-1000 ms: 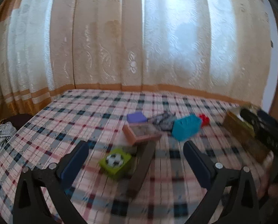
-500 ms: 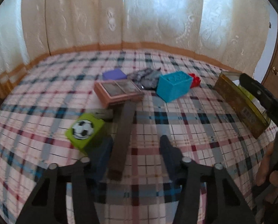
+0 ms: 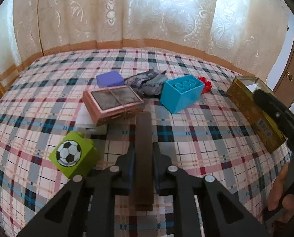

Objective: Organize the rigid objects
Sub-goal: 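Grasp the brown comb with the left gripper, then grasp the teal toy brick with the right gripper while the left gripper holds the comb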

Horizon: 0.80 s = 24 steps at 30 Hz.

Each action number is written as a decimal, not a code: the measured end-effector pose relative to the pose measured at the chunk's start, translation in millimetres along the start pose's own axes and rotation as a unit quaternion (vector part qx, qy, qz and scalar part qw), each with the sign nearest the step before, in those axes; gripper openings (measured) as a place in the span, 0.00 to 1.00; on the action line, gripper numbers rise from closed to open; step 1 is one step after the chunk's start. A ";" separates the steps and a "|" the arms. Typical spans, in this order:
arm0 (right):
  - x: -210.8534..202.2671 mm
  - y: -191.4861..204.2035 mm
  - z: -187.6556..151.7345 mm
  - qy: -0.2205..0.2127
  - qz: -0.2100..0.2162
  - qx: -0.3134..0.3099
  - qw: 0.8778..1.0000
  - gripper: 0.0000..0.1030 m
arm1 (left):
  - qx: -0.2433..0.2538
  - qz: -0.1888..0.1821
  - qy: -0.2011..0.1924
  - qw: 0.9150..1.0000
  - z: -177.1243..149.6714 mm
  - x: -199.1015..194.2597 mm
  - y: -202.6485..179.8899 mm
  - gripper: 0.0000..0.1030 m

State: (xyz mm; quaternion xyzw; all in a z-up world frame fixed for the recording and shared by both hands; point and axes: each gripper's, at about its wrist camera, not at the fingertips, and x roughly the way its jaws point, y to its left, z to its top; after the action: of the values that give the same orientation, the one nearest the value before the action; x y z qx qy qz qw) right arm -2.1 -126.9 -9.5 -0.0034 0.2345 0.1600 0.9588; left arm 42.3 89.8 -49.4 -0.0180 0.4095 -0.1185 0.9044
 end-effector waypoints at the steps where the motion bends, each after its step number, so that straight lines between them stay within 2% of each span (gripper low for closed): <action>1: 3.8 1.4 0.4 0.007 0.009 0.001 1.000 0.81 | -0.001 -0.001 -0.007 1.000 0.1 -2.5 0.4 0.13; 6: 40.8 15.6 2.9 0.076 0.038 0.001 0.996 0.81 | -0.035 -0.006 -0.056 0.998 -0.8 -20.9 10.6 0.13; 10: 73.2 30.4 11.8 0.122 0.071 0.016 0.990 0.81 | -0.066 0.012 -0.085 0.994 -1.6 -29.9 19.1 0.13; 17: 121.0 59.4 15.6 0.165 0.036 -0.036 0.985 0.81 | -0.074 0.063 -0.105 0.990 -3.2 -36.7 21.7 0.13; 19: 134.3 66.9 12.2 0.191 0.024 -0.058 0.980 0.81 | -0.070 0.068 -0.102 0.990 -2.9 -35.8 20.6 0.13; 22: 145.4 69.4 8.9 0.219 0.022 -0.059 0.974 0.81 | -0.066 0.078 -0.104 0.989 -3.0 -37.1 19.6 0.13; 23: 144.1 67.8 9.1 0.218 0.023 -0.056 0.974 0.78 | -0.065 0.082 -0.104 0.989 -3.2 -37.5 18.6 0.13; 24: 140.9 65.3 10.4 0.211 0.028 -0.050 0.976 0.67 | -0.062 0.089 -0.105 0.989 -3.7 -38.7 16.4 0.13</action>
State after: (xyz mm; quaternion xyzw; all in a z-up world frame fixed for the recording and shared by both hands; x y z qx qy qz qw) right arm 100.6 -21.1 -59.3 -0.0786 0.4235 0.1939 0.8814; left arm 18.2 114.8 -25.5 -0.0499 0.3184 -0.0097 0.9466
